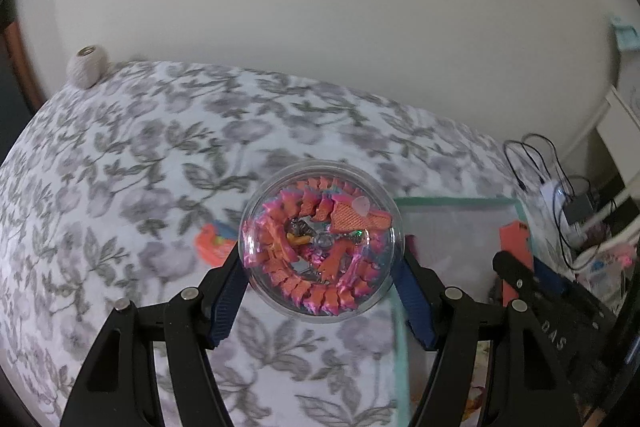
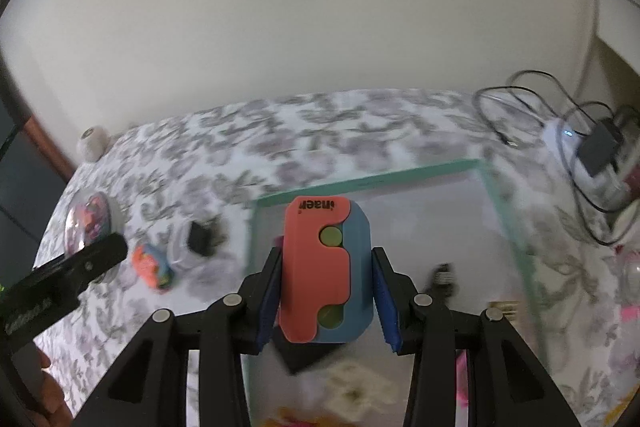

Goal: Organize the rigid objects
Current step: 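Carry the container with the left tool while the right tool carries the carrot knife over the tray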

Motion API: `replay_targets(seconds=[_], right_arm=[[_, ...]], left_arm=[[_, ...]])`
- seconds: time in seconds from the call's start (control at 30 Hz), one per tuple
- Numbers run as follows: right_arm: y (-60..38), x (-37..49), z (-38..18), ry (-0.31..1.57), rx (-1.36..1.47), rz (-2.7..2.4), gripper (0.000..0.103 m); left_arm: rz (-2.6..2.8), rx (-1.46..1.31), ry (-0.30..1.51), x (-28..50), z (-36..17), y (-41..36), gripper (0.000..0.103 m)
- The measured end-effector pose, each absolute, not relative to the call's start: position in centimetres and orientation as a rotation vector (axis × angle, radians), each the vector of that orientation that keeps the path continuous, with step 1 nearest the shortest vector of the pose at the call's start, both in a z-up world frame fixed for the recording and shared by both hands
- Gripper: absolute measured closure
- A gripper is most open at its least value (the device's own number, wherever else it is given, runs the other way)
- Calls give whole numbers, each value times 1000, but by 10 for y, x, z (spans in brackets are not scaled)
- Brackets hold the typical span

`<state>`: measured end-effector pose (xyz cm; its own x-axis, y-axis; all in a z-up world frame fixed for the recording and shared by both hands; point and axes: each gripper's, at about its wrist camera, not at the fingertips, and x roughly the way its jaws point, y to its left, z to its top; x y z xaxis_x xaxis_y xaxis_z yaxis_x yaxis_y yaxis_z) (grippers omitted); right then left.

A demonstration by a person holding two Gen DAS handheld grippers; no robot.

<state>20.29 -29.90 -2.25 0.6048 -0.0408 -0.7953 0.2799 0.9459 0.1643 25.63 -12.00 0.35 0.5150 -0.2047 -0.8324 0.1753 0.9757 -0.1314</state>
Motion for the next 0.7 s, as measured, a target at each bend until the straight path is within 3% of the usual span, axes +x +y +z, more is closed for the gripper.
replay_targets(seconds=[0.7], right_arm=[[-378, 173, -52, 940, 344, -364, 58]], left_arm=[[-446, 91, 1045, 236, -49, -238, 32]])
